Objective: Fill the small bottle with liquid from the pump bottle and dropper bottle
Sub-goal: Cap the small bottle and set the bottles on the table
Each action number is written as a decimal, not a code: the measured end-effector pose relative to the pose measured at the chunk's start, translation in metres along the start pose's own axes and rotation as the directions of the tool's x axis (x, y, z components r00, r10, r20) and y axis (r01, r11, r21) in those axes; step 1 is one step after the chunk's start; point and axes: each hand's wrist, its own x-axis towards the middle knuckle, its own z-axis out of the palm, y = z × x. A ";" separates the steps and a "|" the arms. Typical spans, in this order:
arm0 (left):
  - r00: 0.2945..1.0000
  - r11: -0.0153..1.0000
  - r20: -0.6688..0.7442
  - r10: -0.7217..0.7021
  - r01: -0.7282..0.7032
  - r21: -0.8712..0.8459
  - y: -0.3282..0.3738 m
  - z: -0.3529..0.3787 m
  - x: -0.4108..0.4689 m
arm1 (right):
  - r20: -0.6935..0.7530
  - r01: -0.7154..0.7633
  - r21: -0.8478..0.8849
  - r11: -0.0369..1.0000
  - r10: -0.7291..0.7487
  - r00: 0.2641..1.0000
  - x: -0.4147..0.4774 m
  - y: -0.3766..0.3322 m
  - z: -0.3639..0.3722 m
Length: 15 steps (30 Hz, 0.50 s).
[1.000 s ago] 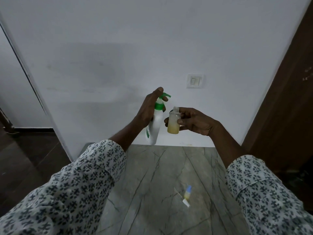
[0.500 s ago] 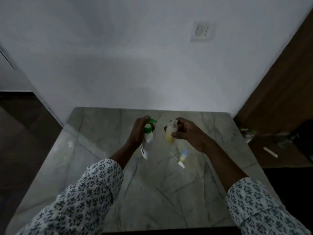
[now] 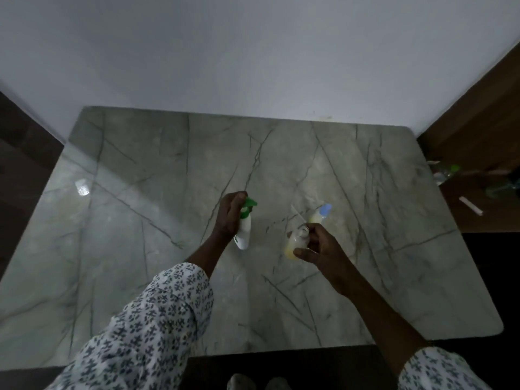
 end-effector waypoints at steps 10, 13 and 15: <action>0.973 1.000 0.230 0.028 -0.026 -0.009 -0.011 -0.016 0.013 | 0.012 -0.048 0.021 0.999 0.047 0.999 0.005 0.031 0.019; 0.960 1.000 0.279 0.005 -0.010 0.015 -0.007 -0.019 0.014 | 0.009 -0.040 0.018 0.999 0.040 0.999 0.008 0.026 0.025; 0.962 1.000 0.273 -0.005 -0.001 0.025 0.001 -0.018 0.014 | 0.001 -0.035 0.031 0.999 0.035 0.999 0.011 0.022 0.027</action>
